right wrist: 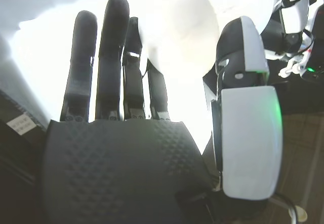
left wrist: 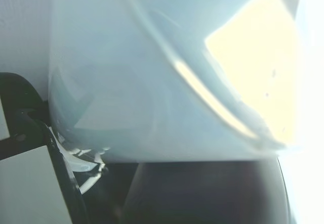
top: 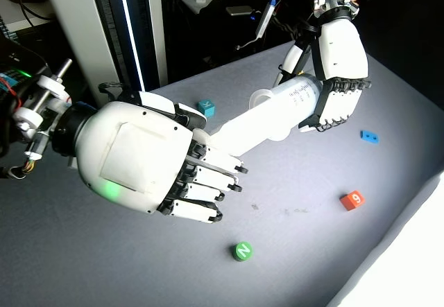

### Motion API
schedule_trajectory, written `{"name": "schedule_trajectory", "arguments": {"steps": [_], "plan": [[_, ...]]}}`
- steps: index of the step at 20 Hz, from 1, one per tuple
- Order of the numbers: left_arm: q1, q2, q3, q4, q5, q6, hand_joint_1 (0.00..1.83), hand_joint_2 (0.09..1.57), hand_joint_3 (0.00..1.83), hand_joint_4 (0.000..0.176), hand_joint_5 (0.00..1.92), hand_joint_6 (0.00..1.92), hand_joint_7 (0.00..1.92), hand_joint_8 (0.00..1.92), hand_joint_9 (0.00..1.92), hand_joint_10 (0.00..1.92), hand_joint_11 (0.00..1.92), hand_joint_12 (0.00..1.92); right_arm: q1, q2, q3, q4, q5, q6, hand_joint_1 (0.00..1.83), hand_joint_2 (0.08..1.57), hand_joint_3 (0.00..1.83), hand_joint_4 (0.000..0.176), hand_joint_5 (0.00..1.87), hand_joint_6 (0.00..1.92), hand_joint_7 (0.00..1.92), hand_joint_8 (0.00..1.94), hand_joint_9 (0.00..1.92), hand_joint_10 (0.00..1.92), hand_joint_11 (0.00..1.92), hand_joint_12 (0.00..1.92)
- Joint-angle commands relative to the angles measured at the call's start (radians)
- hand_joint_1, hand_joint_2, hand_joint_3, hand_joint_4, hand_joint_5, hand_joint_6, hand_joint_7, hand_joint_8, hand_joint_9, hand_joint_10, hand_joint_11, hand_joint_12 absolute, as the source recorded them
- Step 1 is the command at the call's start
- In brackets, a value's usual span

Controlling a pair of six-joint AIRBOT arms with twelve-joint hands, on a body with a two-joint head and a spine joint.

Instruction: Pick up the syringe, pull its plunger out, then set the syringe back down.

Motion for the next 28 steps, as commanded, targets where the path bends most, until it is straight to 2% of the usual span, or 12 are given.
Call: {"name": "schedule_trajectory", "arguments": {"steps": [1,3,6,9,20,21,22,23,24,25,27,28], "plan": [[-0.010,0.008,0.011,0.063,-0.035,0.018,1.36,1.17,0.00,0.000,0.97,0.92,0.77,1.27,0.75,1.46,0.69,1.44,0.016,0.031,0.010,0.028,0.096,0.004,1.14,1.26,0.00,0.001,0.68,1.38,0.76,1.42,0.58,1.26,0.25,1.59],[-0.010,0.008,0.011,0.063,-0.035,0.018,1.35,1.18,0.00,0.000,0.94,0.96,0.75,1.31,0.74,1.49,0.67,1.45,0.016,0.046,0.005,0.028,0.094,0.004,1.14,1.25,0.00,0.014,0.71,1.37,0.76,1.41,0.59,1.22,0.24,1.57],[-0.010,0.008,0.012,0.063,-0.035,0.018,1.35,1.18,0.00,0.000,0.96,0.91,0.75,1.32,0.73,1.50,0.67,1.45,0.017,0.060,0.005,0.028,0.088,0.004,1.15,1.24,0.00,0.000,0.71,1.34,0.79,1.39,0.61,1.20,0.24,1.58],[-0.010,0.008,0.012,0.064,-0.035,0.018,1.35,1.18,0.00,0.000,0.96,0.91,0.76,1.30,0.73,1.50,0.67,1.45,0.016,0.063,0.005,0.028,0.083,-0.003,1.14,1.26,0.00,0.007,0.67,1.44,0.78,1.34,0.62,1.15,0.25,1.54],[-0.011,0.008,0.011,0.065,-0.035,0.018,1.35,1.18,0.00,0.000,0.95,0.91,0.75,1.32,0.72,1.52,0.65,1.45,0.017,0.061,0.002,0.027,0.080,-0.011,1.16,1.23,0.00,0.000,0.70,1.35,0.84,1.31,0.65,1.13,0.26,1.53],[-0.011,0.008,0.011,0.065,-0.035,0.018,1.35,1.18,0.00,0.000,0.95,0.91,0.76,1.32,0.72,1.52,0.65,1.45,0.017,0.061,0.002,0.027,0.080,-0.011,1.14,1.25,0.00,0.000,0.70,1.34,0.78,1.40,0.59,1.15,0.23,1.54],[-0.011,0.008,0.011,0.065,-0.035,0.018,1.35,1.19,0.00,0.000,0.93,0.94,0.74,1.34,0.71,1.54,0.64,1.46,0.017,0.061,0.002,0.027,0.081,-0.011,1.06,1.27,0.00,0.000,0.68,1.42,0.58,1.11,0.48,1.06,0.16,1.49],[-0.011,0.008,0.011,0.065,-0.035,0.018,1.35,1.19,0.00,0.000,0.93,0.94,0.74,1.34,0.71,1.54,0.64,1.46,0.017,0.060,0.002,0.027,0.081,-0.011,1.06,1.27,0.00,0.000,0.68,1.42,0.58,1.11,0.48,1.06,0.16,1.49],[-0.011,0.008,0.011,0.065,-0.035,0.018,1.35,1.19,0.00,0.000,0.94,0.94,0.74,1.32,0.72,1.52,0.64,1.46,0.017,0.060,0.002,0.027,0.081,-0.011,0.84,1.21,0.00,0.000,0.38,0.68,0.43,0.62,0.34,0.76,0.03,1.28],[-0.011,0.007,0.011,0.065,-0.035,0.018,1.36,1.17,0.00,0.000,0.96,0.92,0.77,1.27,0.74,1.49,0.67,1.44,0.017,0.060,0.002,0.027,0.082,-0.011,0.65,1.14,0.00,0.000,0.19,0.25,0.30,0.22,0.24,0.39,0.01,1.06],[-0.013,0.007,0.011,0.065,-0.035,0.018,1.35,1.18,0.00,0.000,0.96,0.90,0.75,1.30,0.73,1.51,0.66,1.44,0.017,0.059,0.001,0.027,0.082,-0.011,0.57,1.00,0.00,0.000,0.00,0.00,0.02,0.00,0.05,0.02,0.00,0.37],[-0.013,0.007,0.011,0.065,-0.035,0.018,1.35,1.18,0.00,0.000,0.95,0.90,0.77,1.31,0.73,1.51,0.66,1.44,0.017,0.059,0.001,0.027,0.082,-0.011,0.52,0.95,0.00,0.000,0.00,0.00,0.00,0.00,0.01,0.00,0.00,0.14]]}}
